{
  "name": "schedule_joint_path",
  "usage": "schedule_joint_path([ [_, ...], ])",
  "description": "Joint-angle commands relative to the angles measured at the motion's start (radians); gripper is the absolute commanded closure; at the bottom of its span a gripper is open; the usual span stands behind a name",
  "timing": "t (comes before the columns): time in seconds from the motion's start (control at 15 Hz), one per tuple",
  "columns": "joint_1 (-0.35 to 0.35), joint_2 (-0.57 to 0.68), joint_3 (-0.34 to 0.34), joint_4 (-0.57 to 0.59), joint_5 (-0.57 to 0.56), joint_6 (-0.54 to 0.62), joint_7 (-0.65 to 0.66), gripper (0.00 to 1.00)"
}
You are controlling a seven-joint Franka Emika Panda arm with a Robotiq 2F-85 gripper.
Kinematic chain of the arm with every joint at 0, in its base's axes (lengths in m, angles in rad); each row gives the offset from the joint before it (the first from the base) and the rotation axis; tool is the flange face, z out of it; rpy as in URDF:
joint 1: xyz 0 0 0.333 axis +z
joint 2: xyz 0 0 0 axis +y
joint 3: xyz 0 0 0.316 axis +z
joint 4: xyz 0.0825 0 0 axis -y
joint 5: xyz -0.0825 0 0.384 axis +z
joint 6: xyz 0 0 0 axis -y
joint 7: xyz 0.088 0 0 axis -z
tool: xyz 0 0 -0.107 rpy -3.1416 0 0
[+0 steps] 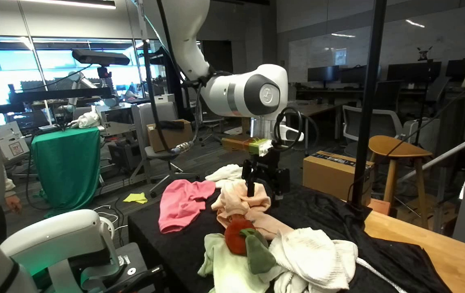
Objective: Pile up the things on the table
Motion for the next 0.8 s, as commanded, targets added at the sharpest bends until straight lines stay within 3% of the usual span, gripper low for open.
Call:
schedule_joint_path([
  [0.0, 0.045, -0.026, 0.016, 0.055, -0.062, -0.011, 0.033, 0.00],
  [0.73, 0.208, 0.134, 0.123, 0.290, -0.136, -0.044, 0.016, 0.00],
])
